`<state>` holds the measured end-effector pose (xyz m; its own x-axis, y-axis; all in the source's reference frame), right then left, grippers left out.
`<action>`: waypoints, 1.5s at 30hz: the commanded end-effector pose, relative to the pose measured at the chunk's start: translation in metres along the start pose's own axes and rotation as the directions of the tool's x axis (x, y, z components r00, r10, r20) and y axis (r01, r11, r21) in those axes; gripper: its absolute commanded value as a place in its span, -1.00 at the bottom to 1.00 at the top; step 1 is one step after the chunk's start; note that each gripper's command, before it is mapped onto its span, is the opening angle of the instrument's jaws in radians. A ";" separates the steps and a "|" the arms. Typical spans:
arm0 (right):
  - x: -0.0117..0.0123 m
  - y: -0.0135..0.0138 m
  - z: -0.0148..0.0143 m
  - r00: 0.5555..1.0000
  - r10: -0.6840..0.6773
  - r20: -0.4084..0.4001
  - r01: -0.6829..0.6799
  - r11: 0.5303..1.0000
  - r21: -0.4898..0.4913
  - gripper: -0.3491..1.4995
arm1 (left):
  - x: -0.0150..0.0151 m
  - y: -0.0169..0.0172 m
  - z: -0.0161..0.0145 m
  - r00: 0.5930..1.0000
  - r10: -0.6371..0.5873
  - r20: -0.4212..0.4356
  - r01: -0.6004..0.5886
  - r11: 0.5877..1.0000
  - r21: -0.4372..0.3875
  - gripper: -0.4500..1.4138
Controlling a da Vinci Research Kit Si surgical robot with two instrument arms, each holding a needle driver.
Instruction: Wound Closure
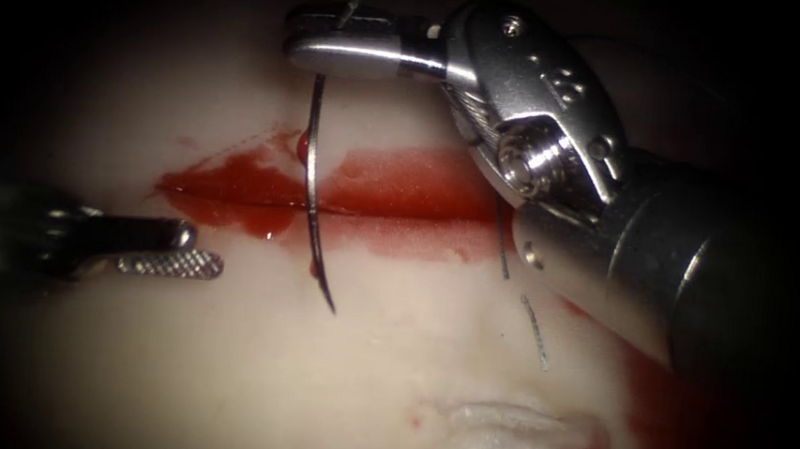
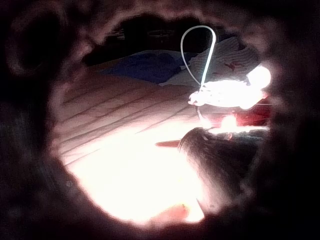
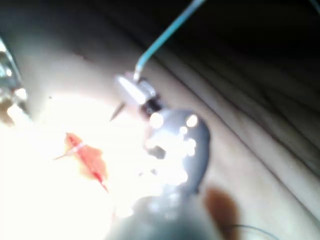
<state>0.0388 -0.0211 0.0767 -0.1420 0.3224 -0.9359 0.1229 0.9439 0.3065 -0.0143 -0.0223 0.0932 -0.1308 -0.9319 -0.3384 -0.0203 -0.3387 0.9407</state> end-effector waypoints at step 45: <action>0.0006 -0.0008 0.0037 0.999 -0.050 0.022 0.051 0.997 -0.059 -1.00 | -0.0009 0.0001 0.0024 0.985 -0.136 0.107 0.147 0.984 -0.103 -0.62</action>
<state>0.0414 -0.0230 0.0753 -0.1220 0.2780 -0.9528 0.0555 0.9604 0.2731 -0.0160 -0.0224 0.0940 -0.2263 -0.8554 -0.4658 0.0722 -0.4917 0.8678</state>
